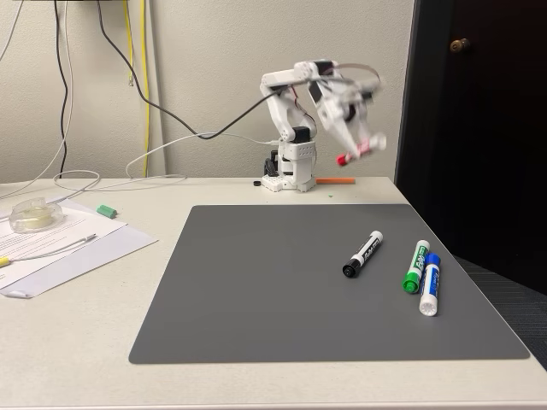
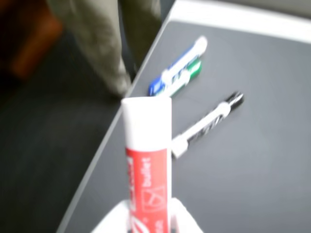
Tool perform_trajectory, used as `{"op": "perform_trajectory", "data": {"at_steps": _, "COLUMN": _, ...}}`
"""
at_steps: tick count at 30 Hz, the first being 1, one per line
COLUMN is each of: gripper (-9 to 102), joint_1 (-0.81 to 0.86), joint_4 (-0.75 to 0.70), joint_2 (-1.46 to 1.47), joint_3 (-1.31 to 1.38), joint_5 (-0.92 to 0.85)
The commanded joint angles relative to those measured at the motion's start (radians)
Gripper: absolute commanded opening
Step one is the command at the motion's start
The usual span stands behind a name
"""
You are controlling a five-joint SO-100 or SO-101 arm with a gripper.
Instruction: Pick up the red marker.
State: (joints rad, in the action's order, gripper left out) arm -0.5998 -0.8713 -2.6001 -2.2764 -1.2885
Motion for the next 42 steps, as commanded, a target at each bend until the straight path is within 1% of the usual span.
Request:
{"op": "perform_trajectory", "data": {"at_steps": 1, "gripper": 0, "joint_1": 0.101, "joint_4": 0.127, "joint_2": -0.086, "joint_3": 0.018, "joint_5": 0.147}}
{"op": "perform_trajectory", "data": {"at_steps": 4, "gripper": 0, "joint_1": 0.193, "joint_4": 0.238, "joint_2": -0.114, "joint_3": 0.023, "joint_5": 0.299}}
{"op": "perform_trajectory", "data": {"at_steps": 9, "gripper": 0, "joint_1": 0.327, "joint_4": 0.385, "joint_2": -0.071, "joint_3": 0.025, "joint_5": 0.482}}
{"op": "perform_trajectory", "data": {"at_steps": 12, "gripper": 0, "joint_1": 0.423, "joint_4": 0.463, "joint_2": -0.021, "joint_3": 0.034, "joint_5": 0.68}}
{"op": "perform_trajectory", "data": {"at_steps": 15, "gripper": 0, "joint_1": 0.512, "joint_4": 0.5, "joint_2": 0.034, "joint_3": 0.057, "joint_5": 0.867}}
{"op": "perform_trajectory", "data": {"at_steps": 19, "gripper": 0, "joint_1": 0.588, "joint_4": 0.545, "joint_2": 0.077, "joint_3": 0.063, "joint_5": 1.034}}
{"op": "perform_trajectory", "data": {"at_steps": 21, "gripper": 0, "joint_1": 0.614, "joint_4": 0.555, "joint_2": 0.083, "joint_3": 0.063, "joint_5": 1.089}}
{"op": "perform_trajectory", "data": {"at_steps": 26, "gripper": 0, "joint_1": 0.663, "joint_4": 0.488, "joint_2": 0.037, "joint_3": 0.044, "joint_5": 1.132}}
{"op": "perform_trajectory", "data": {"at_steps": 33, "gripper": 0, "joint_1": 0.657, "joint_4": 0.388, "joint_2": -0.061, "joint_3": 0.041, "joint_5": 1.132}}
{"op": "perform_trajectory", "data": {"at_steps": 38, "gripper": 0, "joint_1": 0.604, "joint_4": 0.341, "joint_2": -0.13, "joint_3": 0.041, "joint_5": 1.134}}
{"op": "perform_trajectory", "data": {"at_steps": 42, "gripper": 0, "joint_1": 0.557, "joint_4": 0.331, "joint_2": -0.15, "joint_3": 0.041, "joint_5": 1.137}}
